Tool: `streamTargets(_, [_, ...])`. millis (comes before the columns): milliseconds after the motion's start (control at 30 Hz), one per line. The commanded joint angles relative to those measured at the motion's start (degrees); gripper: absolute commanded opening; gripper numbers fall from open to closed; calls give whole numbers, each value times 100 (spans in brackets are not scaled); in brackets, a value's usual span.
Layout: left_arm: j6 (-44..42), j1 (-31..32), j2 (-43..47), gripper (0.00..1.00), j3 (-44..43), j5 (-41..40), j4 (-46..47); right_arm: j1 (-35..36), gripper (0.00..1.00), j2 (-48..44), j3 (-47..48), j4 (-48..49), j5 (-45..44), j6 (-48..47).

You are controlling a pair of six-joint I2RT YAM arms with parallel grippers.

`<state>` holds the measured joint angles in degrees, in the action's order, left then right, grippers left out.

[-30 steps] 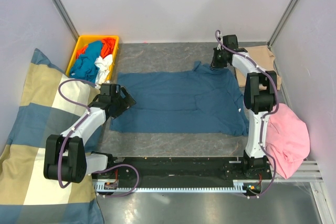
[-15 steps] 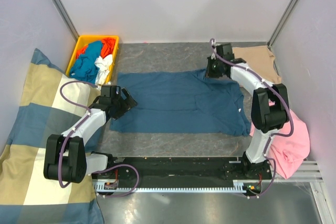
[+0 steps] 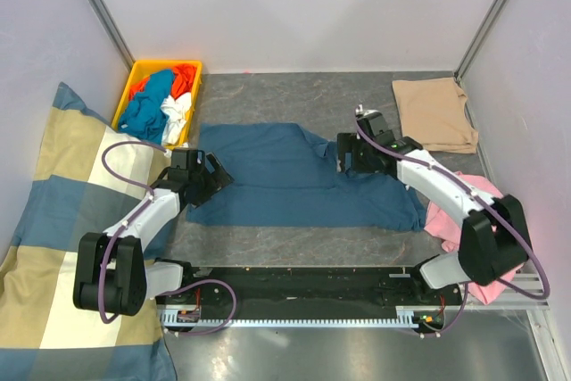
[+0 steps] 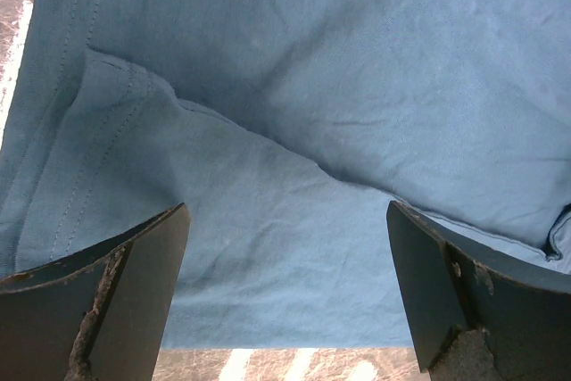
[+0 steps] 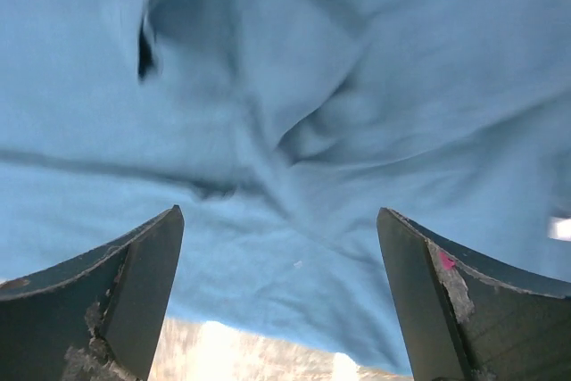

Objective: Fold and stack the t-shirts
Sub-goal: Fold the tshirt

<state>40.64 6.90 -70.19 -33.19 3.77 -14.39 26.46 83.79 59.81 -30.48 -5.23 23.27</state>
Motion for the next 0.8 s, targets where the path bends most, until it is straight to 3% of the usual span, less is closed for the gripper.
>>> streamTargets(0, [40,31,137,99,6,142,200,-70,98,-170,188,68,-997,134])
streamTargets(333, [31,31,287,99,14,124,77,-88,95,497,180,683,-1146,117])
streamTargets(433, [5,31,322,99,-12,89,24,-149,88,700,268,868,-1190,125])
streamTargets(567, [-21,22,331,99,-47,54,-2,-360,69,989,364,1114,-1103,134])
streamTargets(667, [-48,22,322,99,-74,19,-55,-527,60,1218,426,1219,-945,125])
streamTargets(767, [-39,22,322,99,-65,-17,-72,-685,58,1420,426,1395,-760,134])
